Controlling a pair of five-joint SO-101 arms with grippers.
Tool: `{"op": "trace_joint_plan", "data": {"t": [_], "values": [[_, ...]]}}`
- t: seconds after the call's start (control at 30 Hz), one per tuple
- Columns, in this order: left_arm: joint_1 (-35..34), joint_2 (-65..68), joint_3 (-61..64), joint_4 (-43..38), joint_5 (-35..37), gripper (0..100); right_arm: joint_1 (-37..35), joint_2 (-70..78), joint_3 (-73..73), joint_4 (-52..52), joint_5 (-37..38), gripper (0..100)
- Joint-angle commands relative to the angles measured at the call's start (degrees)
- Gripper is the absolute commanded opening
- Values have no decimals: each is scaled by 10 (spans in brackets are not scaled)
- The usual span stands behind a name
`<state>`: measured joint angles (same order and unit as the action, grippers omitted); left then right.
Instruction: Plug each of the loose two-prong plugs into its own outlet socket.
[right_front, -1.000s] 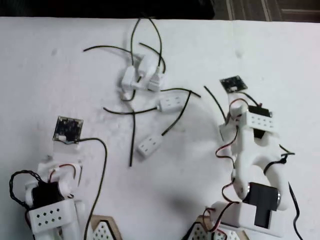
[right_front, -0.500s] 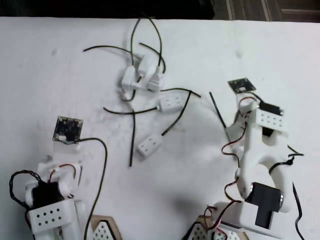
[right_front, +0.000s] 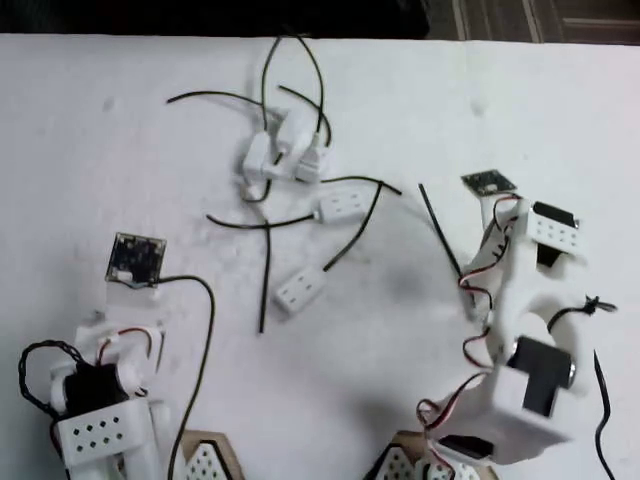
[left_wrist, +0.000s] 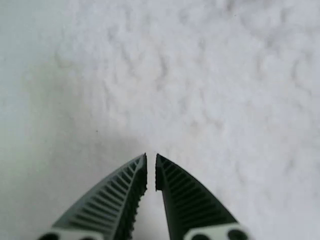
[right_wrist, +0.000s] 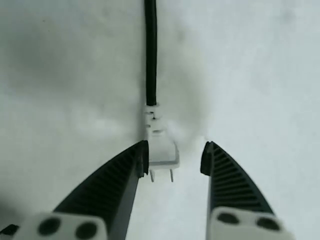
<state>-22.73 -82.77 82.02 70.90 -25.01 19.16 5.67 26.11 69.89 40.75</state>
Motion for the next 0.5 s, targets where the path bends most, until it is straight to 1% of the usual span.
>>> {"op": "trace_joint_plan", "data": {"t": [0.0, 0.17, 0.4, 0.47], "values": [[-4, -5, -2, -11, -6, 57, 21, 24, -24, -22, 12, 173], [-3, -5, -2, -11, -6, 57, 37, 30, -33, -23, 13, 173], [-3, -5, -2, -11, -6, 57, 28, 8, -30, 7, 14, 173], [-3, -5, -2, -11, -6, 57, 22, 12, -20, 7, 14, 159]]}}
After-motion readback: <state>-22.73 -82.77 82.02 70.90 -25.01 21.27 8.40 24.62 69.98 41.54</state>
